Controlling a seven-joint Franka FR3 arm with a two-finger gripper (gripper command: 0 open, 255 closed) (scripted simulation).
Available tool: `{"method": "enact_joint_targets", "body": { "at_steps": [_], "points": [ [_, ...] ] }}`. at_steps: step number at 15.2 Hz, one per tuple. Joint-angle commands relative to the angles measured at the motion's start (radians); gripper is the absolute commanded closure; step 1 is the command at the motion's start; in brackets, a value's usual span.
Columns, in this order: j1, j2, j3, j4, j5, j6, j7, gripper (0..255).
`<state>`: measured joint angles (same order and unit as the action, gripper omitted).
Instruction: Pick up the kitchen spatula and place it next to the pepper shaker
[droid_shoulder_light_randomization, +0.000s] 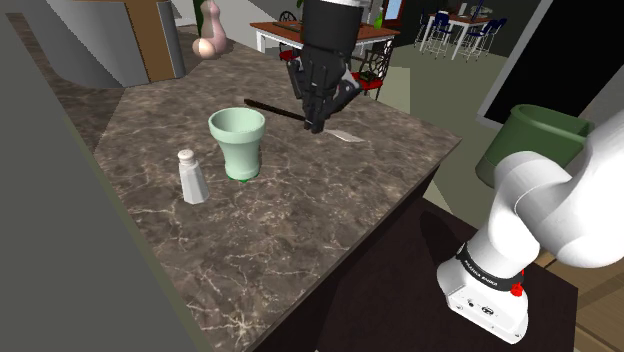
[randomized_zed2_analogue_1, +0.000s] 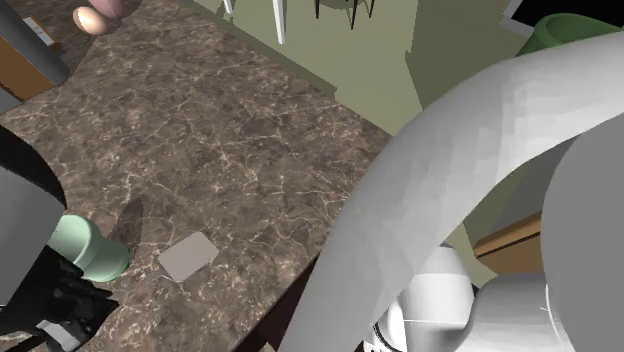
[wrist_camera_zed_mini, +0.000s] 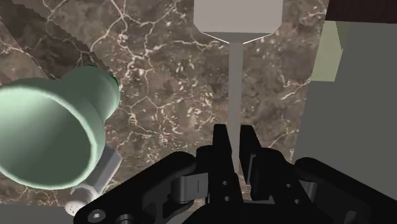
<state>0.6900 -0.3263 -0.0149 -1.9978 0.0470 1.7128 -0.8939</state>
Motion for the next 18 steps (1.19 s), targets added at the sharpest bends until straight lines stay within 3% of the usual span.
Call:
{"method": "enact_joint_targets", "body": {
  "at_steps": [1,5,18],
  "points": [
    [0.018,0.022,0.033,0.020,0.009,0.005,0.050,255],
    [0.054,0.080,0.098,0.077,0.019,0.012,0.148,255],
    [0.056,0.076,0.101,-0.102,0.023,0.186,0.141,255]
  ]
}}
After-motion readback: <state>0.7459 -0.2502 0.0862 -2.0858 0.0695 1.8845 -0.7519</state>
